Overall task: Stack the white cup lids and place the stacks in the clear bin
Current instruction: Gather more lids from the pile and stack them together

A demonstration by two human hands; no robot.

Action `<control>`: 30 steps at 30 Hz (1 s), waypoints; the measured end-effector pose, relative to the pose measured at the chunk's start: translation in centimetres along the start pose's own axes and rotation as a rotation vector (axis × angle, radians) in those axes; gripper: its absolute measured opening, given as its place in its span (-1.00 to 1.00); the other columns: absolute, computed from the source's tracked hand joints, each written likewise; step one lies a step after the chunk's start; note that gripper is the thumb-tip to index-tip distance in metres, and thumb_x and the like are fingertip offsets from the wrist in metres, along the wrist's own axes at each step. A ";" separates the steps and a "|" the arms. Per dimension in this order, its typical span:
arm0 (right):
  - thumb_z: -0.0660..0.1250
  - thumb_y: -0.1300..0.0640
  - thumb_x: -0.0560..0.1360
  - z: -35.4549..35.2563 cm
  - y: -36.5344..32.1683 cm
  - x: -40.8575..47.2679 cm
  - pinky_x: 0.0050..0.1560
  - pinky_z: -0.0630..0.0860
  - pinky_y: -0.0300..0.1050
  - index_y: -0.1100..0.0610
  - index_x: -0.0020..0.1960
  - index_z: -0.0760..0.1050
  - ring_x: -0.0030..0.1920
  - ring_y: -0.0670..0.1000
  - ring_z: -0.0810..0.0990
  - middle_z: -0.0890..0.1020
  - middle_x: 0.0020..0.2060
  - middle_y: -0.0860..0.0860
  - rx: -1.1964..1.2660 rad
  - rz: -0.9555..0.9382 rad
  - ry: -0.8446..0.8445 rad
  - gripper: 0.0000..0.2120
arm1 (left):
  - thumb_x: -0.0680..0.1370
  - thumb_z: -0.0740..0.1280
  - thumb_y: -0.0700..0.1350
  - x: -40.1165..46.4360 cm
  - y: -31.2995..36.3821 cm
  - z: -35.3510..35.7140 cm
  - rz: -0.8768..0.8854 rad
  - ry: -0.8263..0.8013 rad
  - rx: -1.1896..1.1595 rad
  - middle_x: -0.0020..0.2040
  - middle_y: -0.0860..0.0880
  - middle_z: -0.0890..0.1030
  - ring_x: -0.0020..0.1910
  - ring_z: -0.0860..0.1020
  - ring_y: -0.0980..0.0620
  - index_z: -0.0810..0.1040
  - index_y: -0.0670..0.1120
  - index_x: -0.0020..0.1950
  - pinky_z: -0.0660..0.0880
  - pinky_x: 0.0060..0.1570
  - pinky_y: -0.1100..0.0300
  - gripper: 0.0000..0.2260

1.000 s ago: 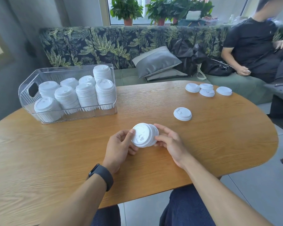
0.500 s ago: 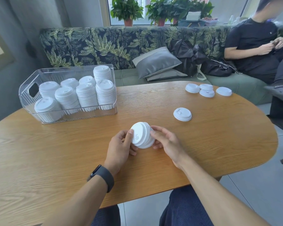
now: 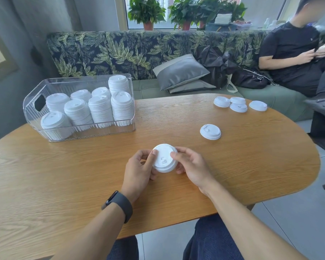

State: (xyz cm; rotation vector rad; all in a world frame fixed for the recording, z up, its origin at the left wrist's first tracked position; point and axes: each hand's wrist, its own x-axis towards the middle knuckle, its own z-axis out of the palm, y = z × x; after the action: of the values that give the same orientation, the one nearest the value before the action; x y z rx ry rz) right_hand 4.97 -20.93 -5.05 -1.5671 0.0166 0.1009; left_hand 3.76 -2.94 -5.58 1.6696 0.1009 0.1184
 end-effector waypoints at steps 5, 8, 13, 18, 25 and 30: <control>0.44 0.06 0.58 0.1 0.5 0.3 -0.23 0.59 -0.16 0.06 0.17 0.67 -0.23 -0.04 0.64 0.74 -0.14 0.04 0.001 -0.004 0.040 -0.81 | 0.65 0.35 0.10 0.1 0.2 -0.2 -0.016 -0.027 -0.007 -0.38 -0.09 0.62 -0.44 0.56 0.03 0.65 -0.07 0.07 0.53 -0.38 0.21 -0.76; 0.41 0.08 0.59 0.0 0.5 0.3 -0.25 0.58 -0.20 0.07 0.17 0.66 -0.24 -0.07 0.64 0.74 -0.15 0.03 -0.003 -0.004 0.034 -0.82 | 0.64 0.38 0.06 0.2 0.2 -0.3 -0.020 -0.041 -0.034 -0.35 -0.05 0.61 -0.44 0.54 0.07 0.66 -0.10 0.07 0.49 -0.40 0.25 -0.77; 0.39 0.11 0.61 0.1 0.5 0.3 -0.26 0.58 -0.22 0.08 0.19 0.66 -0.21 -0.06 0.65 0.75 -0.11 0.07 -0.007 -0.003 0.024 -0.82 | 0.64 0.39 0.03 0.1 0.2 -0.2 -0.009 -0.051 -0.047 -0.31 -0.04 0.61 -0.44 0.53 0.10 0.64 -0.12 0.08 0.50 -0.41 0.24 -0.78; 0.39 0.08 0.61 0.0 0.8 0.6 -0.25 0.59 -0.18 0.05 0.19 0.67 -0.20 -0.04 0.66 0.75 -0.08 0.09 0.016 0.003 0.048 -0.81 | 0.64 0.37 0.11 0.4 0.1 -0.4 -0.034 -0.098 -0.038 -0.38 -0.13 0.64 -0.39 0.57 -0.04 0.66 -0.06 0.10 0.55 -0.28 0.09 -0.75; 0.45 0.06 0.58 0.0 0.5 0.4 -0.26 0.57 -0.19 0.10 0.21 0.66 -0.24 -0.13 0.64 0.73 -0.19 -0.02 0.002 -0.004 0.031 -0.76 | 0.65 0.37 0.04 0.6 -0.4 -0.4 -0.036 -0.072 -0.059 -0.38 -0.14 0.63 -0.38 0.57 -0.07 0.65 -0.09 0.09 0.53 -0.30 0.08 -0.79; 0.41 0.08 0.60 -0.1 0.6 0.3 -0.27 0.56 -0.19 0.10 0.20 0.67 -0.25 -0.12 0.65 0.73 -0.22 -0.05 -0.004 -0.008 0.035 -0.79 | 0.64 0.37 0.06 0.5 -0.1 -0.3 -0.030 -0.078 -0.029 -0.39 -0.14 0.63 -0.42 0.55 -0.02 0.65 -0.09 0.08 0.53 -0.36 0.19 -0.77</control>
State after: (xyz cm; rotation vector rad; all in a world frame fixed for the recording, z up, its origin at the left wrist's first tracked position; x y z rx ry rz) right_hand 5.24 -21.01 -5.72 -1.5731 0.0381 0.0675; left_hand 4.20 -2.58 -5.68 1.6413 0.0646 0.0318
